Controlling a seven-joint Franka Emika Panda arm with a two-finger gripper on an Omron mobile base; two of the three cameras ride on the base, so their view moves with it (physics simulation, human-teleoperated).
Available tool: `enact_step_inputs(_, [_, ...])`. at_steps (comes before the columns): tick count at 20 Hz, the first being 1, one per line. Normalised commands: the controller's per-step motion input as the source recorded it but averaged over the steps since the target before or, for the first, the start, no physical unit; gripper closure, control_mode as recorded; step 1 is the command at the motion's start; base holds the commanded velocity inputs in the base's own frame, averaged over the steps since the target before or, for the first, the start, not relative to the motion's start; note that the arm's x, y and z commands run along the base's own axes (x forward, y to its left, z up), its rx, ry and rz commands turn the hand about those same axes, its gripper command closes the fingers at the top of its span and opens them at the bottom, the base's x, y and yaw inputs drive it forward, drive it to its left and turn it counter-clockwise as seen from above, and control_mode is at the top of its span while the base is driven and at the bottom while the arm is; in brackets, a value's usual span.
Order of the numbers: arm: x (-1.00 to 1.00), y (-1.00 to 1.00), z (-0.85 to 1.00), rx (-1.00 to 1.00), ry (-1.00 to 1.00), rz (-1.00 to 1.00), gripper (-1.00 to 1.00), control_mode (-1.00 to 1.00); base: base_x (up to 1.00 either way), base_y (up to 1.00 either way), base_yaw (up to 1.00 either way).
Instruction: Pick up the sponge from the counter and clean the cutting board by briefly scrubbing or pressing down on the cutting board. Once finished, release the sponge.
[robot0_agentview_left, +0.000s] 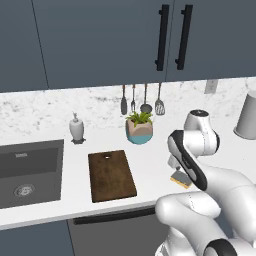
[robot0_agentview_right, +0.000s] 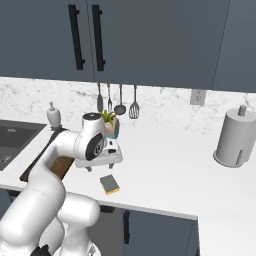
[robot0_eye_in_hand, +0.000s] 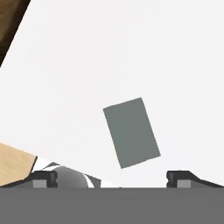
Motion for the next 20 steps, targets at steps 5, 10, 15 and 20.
enact_step_inputs(5, [0.08, -0.05, -0.42, 0.00, 0.00, -0.08, -1.00, -1.00, 0.00, 0.00, 0.00])
enact_step_inputs(10, [0.08, -0.07, -0.25, 0.00, 0.00, -0.07, -1.00, -1.00, 0.00, 0.00, 0.00])
enact_step_inputs(15, [0.27, 0.00, -0.20, -0.01, 0.00, -0.03, -1.00, -1.00, 0.00, 0.00, 0.00])
enact_step_inputs(20, [0.19, 0.00, -0.22, 0.00, 0.00, 0.00, -1.00, -1.00, 0.00, 0.00, 0.00])
